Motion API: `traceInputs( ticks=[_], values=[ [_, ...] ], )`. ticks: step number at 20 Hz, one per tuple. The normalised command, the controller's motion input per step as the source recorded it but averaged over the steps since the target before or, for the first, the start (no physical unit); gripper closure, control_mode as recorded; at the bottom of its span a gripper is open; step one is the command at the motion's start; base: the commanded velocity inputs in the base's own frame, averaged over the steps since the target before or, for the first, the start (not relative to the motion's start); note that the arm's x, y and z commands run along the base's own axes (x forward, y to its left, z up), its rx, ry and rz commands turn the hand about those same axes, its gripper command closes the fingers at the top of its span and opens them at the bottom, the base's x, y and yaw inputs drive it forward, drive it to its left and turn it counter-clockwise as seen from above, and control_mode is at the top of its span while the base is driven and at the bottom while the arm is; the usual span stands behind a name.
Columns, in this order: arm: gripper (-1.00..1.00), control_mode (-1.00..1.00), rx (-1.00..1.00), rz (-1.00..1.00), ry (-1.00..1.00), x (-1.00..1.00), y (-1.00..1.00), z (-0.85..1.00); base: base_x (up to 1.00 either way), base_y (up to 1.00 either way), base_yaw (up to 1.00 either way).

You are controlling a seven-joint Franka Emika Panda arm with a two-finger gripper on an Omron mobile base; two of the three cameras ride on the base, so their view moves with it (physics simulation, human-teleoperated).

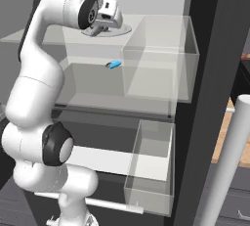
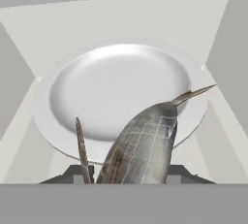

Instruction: Retrieve the fish from the fridge and place it on the saucepan with marinade on the stove.

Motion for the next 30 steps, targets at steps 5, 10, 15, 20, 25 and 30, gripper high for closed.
traceInputs(
  ticks=[5,10,15,20,25,30],
  values=[
    [1.0,-1.0,-0.06,0.0,-0.05,-0.65,0.0,-0.07,0.0,0.0,0.0],
    [1.0,-1.0,-0.03,-0.01,-0.06,-0.66,0.0,0.1,0.0,0.0,0.0],
    [1.0,-1.0,0.0,-0.08,0.01,-0.69,0.03,0.07,0.0,0.0,0.0],
    [1.0,-1.0,0.0,-0.07,0.11,-0.46,0.13,-0.32,0.0,0.0,0.0],
    [1.0,-1.0,0.0,-0.08,0.1,-0.52,0.3,-0.3,0.0,0.0,0.0],
    [1.0,-1.0,0.0,-0.06,0.03,-0.46,0.17,-0.58,0.0,0.0,0.0]
  ],
)
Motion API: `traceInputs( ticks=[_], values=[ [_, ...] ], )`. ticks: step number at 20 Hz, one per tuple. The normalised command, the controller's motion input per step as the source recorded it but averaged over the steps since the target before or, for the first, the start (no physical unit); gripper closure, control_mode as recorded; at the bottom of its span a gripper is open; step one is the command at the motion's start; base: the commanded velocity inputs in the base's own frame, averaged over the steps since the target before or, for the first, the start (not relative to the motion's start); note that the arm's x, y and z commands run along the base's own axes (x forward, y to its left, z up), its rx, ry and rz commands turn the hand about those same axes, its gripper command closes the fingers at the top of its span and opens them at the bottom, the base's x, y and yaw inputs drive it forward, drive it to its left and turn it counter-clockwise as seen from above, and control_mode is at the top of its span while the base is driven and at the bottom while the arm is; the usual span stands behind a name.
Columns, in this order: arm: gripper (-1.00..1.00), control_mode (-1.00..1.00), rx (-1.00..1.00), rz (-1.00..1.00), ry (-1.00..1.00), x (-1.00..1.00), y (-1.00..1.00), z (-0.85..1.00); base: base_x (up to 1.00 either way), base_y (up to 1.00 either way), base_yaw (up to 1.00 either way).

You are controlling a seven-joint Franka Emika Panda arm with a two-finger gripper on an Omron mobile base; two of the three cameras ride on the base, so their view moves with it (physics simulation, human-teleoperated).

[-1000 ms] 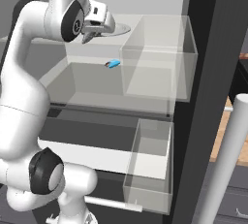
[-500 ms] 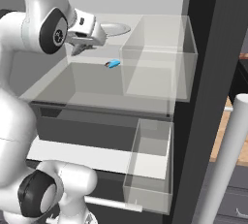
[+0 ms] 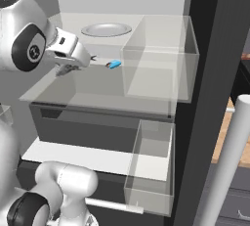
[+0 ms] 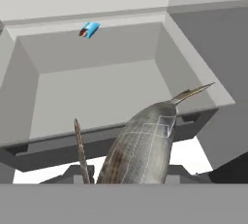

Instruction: Retrieve the fish from the fridge and place it on the saucepan with marinade on the stove.

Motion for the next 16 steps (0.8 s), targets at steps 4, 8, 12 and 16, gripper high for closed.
traceInputs(
  ticks=[4,8,12,16],
  values=[
    [1.0,-1.0,0.0,0.0,0.0,-0.47,0.0,-0.56,0.0,0.0,0.0],
    [1.0,-1.0,0.0,0.0,0.0,-0.39,0.0,-0.52,0.0,0.0,0.0],
    [1.0,-1.0,0.0,0.01,0.01,-0.24,0.02,-0.31,0.0,0.0,0.0],
    [1.0,-1.0,0.0,0.0,0.02,-0.16,0.0,-0.29,0.0,0.0,0.0]
  ],
)
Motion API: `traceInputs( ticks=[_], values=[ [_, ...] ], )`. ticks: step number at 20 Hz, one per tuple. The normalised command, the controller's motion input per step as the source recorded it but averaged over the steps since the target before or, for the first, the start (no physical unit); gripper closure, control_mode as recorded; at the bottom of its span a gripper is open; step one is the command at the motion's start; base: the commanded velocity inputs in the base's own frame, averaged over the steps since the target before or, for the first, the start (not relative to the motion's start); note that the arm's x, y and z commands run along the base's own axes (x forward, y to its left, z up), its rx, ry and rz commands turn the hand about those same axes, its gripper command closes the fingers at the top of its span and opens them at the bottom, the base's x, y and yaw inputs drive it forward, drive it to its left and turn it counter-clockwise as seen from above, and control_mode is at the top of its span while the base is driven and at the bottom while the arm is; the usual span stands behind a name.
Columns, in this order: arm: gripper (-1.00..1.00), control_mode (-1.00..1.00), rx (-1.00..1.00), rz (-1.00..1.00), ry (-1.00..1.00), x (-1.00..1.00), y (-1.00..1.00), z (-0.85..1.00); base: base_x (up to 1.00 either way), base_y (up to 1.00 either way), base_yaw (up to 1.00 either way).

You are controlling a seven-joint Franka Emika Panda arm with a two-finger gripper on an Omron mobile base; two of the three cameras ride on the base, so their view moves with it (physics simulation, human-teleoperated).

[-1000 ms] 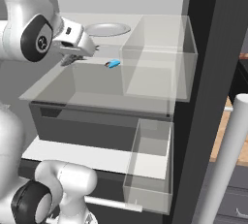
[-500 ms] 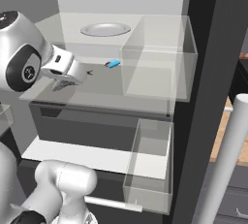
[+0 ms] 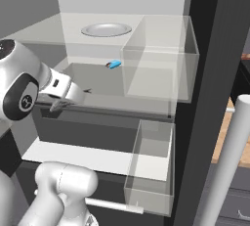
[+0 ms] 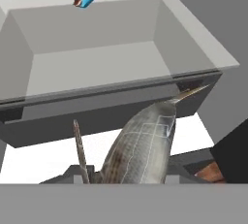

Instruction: Retrieve the fish from the fridge and place it on the saucepan with marinade on the stove.

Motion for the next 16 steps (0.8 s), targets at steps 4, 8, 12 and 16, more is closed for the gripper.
traceInputs(
  ticks=[4,8,12,16],
  values=[
    [1.0,-1.0,0.0,0.0,0.01,-0.21,0.11,-0.27,0.0,0.0,0.0],
    [1.0,1.0,0.0,0.0,0.0,-0.28,0.04,-0.12,-0.36,0.0,0.0],
    [1.0,1.0,0.0,0.0,0.0,0.0,0.0,0.0,-0.81,0.0,0.0],
    [1.0,1.0,0.0,0.0,0.0,0.0,0.0,0.0,-0.67,0.0,0.0]
  ],
)
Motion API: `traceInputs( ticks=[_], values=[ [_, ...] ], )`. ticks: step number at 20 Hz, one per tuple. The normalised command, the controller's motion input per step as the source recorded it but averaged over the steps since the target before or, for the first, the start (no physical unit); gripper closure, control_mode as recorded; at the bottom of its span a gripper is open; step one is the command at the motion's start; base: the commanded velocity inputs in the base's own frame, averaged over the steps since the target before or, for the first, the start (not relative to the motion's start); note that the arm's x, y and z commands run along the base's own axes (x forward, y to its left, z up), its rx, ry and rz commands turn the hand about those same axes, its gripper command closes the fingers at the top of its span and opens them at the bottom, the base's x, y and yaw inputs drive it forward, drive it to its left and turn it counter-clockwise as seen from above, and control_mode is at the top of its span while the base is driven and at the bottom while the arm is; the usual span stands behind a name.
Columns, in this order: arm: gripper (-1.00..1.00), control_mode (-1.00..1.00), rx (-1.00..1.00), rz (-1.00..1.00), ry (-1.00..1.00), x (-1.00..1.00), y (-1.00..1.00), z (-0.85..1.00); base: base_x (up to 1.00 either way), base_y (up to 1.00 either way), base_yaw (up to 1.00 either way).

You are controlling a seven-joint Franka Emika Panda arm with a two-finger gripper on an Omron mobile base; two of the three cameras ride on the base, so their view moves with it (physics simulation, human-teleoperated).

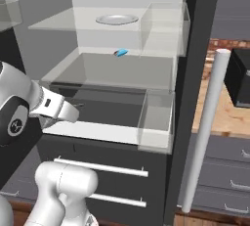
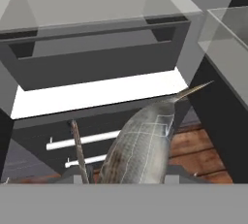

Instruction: Retrieve the fish from the fridge and place it on the saucepan with marinade on the stove.

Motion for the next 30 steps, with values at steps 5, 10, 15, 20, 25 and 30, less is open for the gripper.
traceInputs(
  ticks=[5,10,15,20,25,30],
  values=[
    [1.0,1.0,0.0,0.0,0.0,0.0,0.0,0.0,-0.52,0.0,-0.05],
    [1.0,1.0,0.0,0.0,0.0,0.0,0.0,0.0,-0.42,0.06,-0.11],
    [1.0,1.0,0.0,0.0,0.0,0.0,0.0,0.0,-0.48,0.01,-0.17],
    [1.0,1.0,0.0,0.0,0.0,0.0,0.0,0.0,-0.56,0.0,-0.27],
    [1.0,1.0,0.0,0.0,0.0,0.0,0.0,0.0,-0.49,-0.04,-0.33],
    [1.0,1.0,0.0,0.0,0.0,0.0,0.0,0.0,-0.24,-0.1,-0.46]
  ],
)
